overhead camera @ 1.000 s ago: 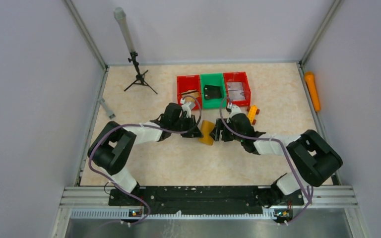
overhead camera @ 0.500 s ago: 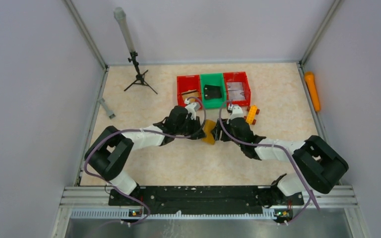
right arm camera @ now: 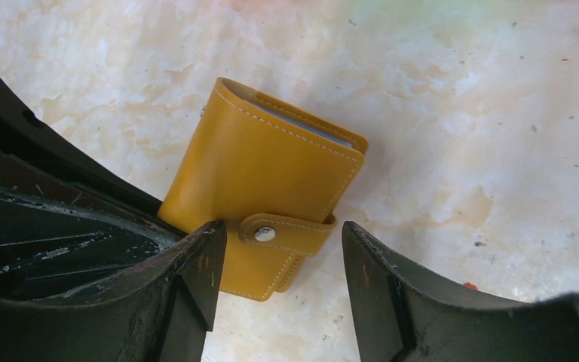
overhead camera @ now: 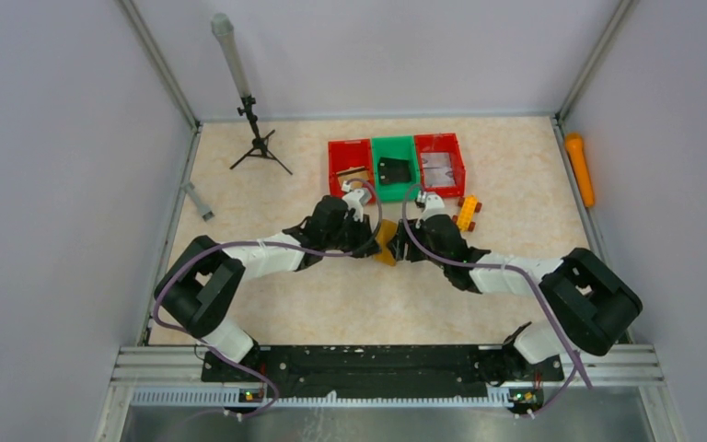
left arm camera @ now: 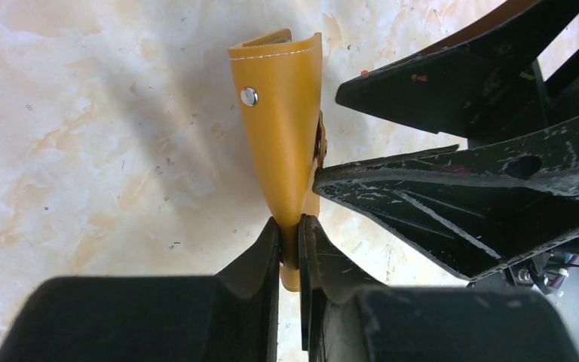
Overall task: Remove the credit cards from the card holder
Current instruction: Open the card holder at the center of the board.
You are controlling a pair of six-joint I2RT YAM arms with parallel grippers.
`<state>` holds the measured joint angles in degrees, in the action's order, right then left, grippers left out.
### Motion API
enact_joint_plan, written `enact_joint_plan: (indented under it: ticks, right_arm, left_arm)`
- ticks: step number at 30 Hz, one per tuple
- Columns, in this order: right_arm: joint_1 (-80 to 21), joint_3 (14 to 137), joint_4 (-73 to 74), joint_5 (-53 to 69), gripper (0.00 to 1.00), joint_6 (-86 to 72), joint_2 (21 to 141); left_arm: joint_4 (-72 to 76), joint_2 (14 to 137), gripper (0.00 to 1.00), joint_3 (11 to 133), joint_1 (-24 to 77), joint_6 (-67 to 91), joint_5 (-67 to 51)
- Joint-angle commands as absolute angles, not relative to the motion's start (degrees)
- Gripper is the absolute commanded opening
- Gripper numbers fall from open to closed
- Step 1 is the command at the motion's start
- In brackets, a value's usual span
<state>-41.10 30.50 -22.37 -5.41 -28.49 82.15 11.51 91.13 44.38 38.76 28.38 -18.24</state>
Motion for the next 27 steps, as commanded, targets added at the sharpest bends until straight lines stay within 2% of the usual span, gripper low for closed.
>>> enact_joint_plan:
  ticks: [1, 5, 9, 16, 23, 27]
  right_arm:
    - [-41.68, 31.71, -26.47, -1.95, 0.6, -27.91, 84.1]
    - [-41.68, 35.93, -18.48, -6.3, 0.58, -27.39, 87.43]
    - [-41.66, 39.95, -10.24, -10.82, 0.52, -26.2, 89.49]
    - [-41.66, 37.19, -10.18, -17.37, 0.5, -27.38, 84.61]
    - [-41.66, 37.89, -5.31, -25.66, 0.5, -28.1, 83.83]
    - [-41.67, 38.26, -5.24, -25.91, 0.49, -28.52, 84.07]
  left_arm:
    - [13.63, 90.78, 0.11, 46.65, 39.21, 27.42, -20.91]
    - [13.8, 90.41, 0.11, 46.49, 39.2, 27.42, -20.72]
    - [12.54, 90.13, 0.11, 46.61, 39.27, 27.21, -18.86]
    - [8.68, 89.13, 0.1, 47.16, 39.2, 26.19, -12.59]
    - [7.97, 89.66, 0.1, 47.78, 39.29, 26.19, -12.74]
    - [7.5, 89.76, 0.1, 47.97, 39.32, 25.85, -12.35]
